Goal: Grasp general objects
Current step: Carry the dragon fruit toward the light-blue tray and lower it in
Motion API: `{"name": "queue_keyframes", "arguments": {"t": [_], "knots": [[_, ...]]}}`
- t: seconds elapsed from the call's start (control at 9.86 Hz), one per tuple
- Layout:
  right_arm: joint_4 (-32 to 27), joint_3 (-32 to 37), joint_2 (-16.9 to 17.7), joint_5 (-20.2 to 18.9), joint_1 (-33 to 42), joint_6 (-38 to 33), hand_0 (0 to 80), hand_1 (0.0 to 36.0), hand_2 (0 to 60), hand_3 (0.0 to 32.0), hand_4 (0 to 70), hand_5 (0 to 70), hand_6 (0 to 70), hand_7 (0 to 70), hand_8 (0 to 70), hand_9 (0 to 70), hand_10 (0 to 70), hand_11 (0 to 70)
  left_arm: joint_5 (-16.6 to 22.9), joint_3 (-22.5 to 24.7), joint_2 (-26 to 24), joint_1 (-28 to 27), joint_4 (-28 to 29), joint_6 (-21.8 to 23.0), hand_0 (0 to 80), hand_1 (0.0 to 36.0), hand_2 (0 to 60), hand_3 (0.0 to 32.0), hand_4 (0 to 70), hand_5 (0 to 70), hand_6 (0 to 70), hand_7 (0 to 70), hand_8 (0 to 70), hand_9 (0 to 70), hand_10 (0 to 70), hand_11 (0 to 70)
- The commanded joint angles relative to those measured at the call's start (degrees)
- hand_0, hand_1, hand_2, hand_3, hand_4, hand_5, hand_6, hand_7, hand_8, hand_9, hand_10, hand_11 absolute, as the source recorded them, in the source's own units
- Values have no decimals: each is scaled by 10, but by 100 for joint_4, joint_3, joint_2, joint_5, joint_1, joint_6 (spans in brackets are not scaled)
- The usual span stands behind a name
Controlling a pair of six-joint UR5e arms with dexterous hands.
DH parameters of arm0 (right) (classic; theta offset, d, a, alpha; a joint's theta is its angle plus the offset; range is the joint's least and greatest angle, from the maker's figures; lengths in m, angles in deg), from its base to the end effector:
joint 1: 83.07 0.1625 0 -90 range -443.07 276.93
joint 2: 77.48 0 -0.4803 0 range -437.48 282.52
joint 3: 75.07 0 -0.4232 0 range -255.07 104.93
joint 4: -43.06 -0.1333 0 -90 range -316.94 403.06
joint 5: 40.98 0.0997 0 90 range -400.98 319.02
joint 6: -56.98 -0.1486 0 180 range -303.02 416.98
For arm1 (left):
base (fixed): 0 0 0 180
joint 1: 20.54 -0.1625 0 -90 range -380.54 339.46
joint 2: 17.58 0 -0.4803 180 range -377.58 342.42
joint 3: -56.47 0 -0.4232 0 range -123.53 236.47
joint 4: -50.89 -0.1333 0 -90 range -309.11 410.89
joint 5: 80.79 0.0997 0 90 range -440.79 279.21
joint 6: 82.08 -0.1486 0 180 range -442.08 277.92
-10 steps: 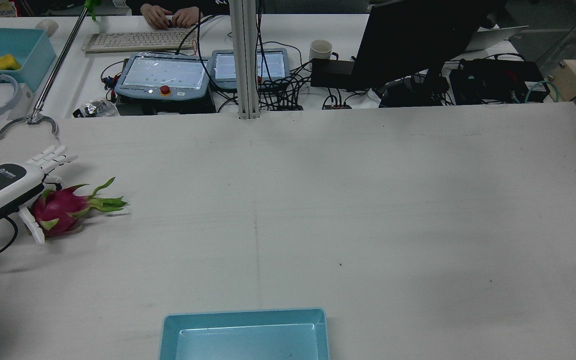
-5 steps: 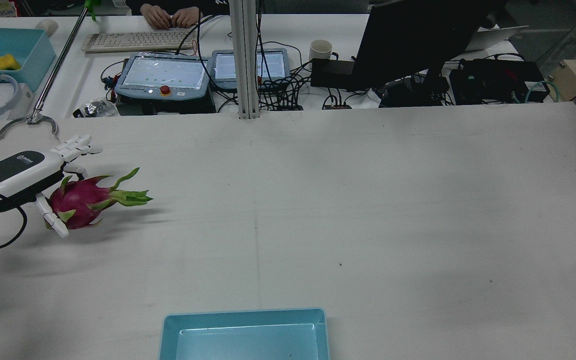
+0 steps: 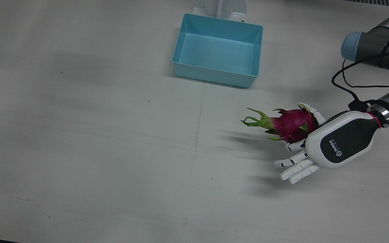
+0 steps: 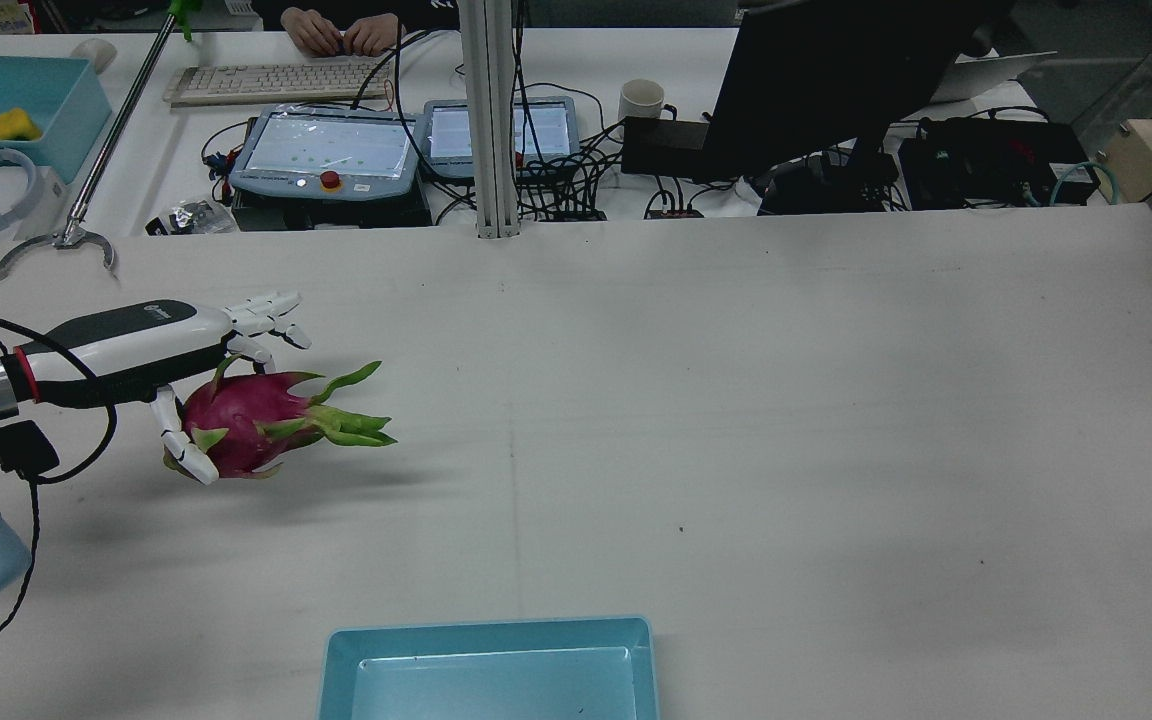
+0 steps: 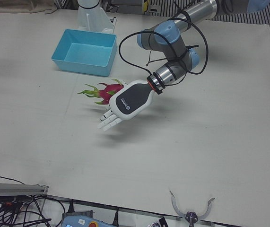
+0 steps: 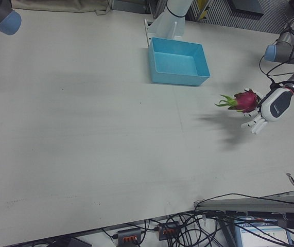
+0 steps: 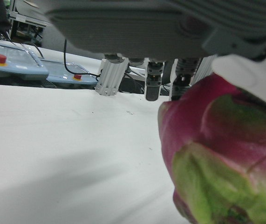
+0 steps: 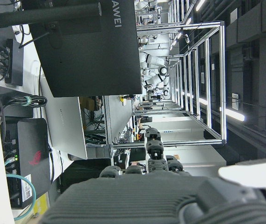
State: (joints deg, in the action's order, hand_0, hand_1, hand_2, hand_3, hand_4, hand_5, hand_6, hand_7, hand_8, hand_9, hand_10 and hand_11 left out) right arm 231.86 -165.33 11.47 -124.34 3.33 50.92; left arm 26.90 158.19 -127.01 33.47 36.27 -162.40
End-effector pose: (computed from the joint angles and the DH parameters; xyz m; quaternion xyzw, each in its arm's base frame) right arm 0.1147 -0.5736 0.7511 0.0120 0.6596 -0.7495 0.0543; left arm 0.3318 -0.6069 0.4518 0.2136 0.7681 -0.2071 0.5671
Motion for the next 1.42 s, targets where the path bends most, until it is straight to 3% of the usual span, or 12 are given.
{"name": "queue_keyframes", "arguments": {"t": [0.0,0.2,0.41,0.61,0.91,1.12,1.32], "knots": [[-1,9,0,-4,0,-9,0,0,0,0,0,0,0,0,0,0,0,0,821,1065,-113,-31,-977,315,472,281,600,0,632,504,79,304,6,46,0,0],[-1,17,0,-4,-9,-18,0,0,0,0,0,0,0,0,0,0,0,0,1051,1446,-104,-31,-1472,429,481,319,600,0,660,518,79,315,8,49,0,0],[-1,26,0,-4,0,-18,0,0,0,0,0,0,0,0,0,0,0,0,1193,1464,-78,-380,-1491,675,492,324,600,0,659,510,75,314,5,48,0,0],[-1,26,0,-4,-9,-18,0,0,0,0,0,0,0,0,0,0,0,0,1053,1595,-78,-1073,-1482,877,504,340,600,0,677,516,77,326,5,51,0,0],[-1,26,0,-4,-9,-18,0,0,0,0,0,0,0,0,0,0,0,0,807,1675,-131,-1647,-1465,1141,523,357,600,0,700,553,111,370,12,60,0,0],[-1,26,0,-4,0,-18,0,0,0,0,0,0,0,0,0,0,0,0,535,1675,-131,-2094,-1369,1177,524,347,600,0,700,555,115,369,13,59,0,0],[-1,26,0,-4,0,-18,0,0,0,0,0,0,0,0,0,0,0,0,393,1596,-131,-2175,-1167,1325,535,326,600,0,700,549,113,361,12,58,0,0]]}}
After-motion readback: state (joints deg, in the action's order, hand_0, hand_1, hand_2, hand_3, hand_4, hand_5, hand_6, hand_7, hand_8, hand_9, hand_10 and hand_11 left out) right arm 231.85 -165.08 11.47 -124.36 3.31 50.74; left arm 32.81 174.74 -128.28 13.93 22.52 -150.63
